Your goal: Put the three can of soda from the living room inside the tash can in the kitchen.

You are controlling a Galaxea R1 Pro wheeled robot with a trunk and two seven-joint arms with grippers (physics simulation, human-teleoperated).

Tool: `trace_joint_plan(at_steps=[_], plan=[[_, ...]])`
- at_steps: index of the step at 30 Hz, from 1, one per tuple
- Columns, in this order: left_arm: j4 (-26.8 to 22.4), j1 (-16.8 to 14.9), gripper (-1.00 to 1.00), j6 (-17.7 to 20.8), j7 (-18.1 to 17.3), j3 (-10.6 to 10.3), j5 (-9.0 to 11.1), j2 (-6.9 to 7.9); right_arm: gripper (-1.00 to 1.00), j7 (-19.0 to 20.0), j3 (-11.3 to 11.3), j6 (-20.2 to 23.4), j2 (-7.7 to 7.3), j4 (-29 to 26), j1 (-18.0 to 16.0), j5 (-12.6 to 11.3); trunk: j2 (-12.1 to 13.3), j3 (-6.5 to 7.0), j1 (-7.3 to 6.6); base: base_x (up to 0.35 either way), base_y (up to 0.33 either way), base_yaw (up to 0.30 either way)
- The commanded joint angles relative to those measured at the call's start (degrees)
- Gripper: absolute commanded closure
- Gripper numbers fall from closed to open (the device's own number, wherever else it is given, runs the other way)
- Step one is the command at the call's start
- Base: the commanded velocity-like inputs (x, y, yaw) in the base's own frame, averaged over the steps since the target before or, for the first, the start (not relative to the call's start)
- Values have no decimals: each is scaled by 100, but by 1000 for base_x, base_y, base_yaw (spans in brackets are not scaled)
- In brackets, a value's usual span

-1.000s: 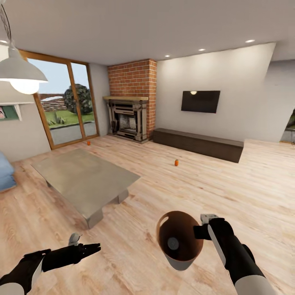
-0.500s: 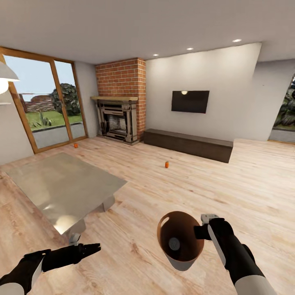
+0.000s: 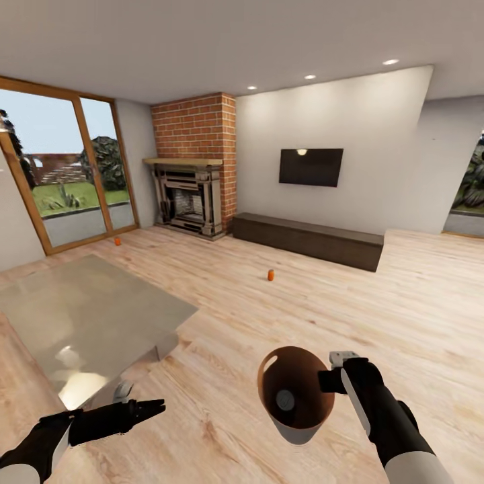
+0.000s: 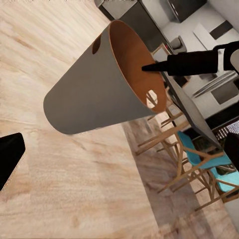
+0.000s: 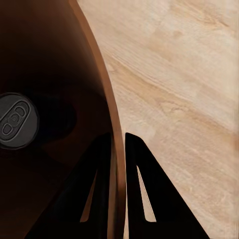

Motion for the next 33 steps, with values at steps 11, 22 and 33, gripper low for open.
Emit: trace_joint_plan(at_steps=[11, 22, 33], plan=[[0, 0, -100, 5, 0, -1, 0, 0, 100, 35, 1, 1, 1, -2, -2, -96, 0, 1, 0, 339, -105, -26], [0, 0, -100, 8, 0, -3, 0, 0, 100, 35, 1, -3, 1, 5, -2, -97, 0, 1, 0, 340, -103, -79], [0, 0, -100, 9, 0, -4, 0, 0, 100, 35, 2, -4, 1, 5, -2, -95, 0, 1, 0, 342, -89, -3]])
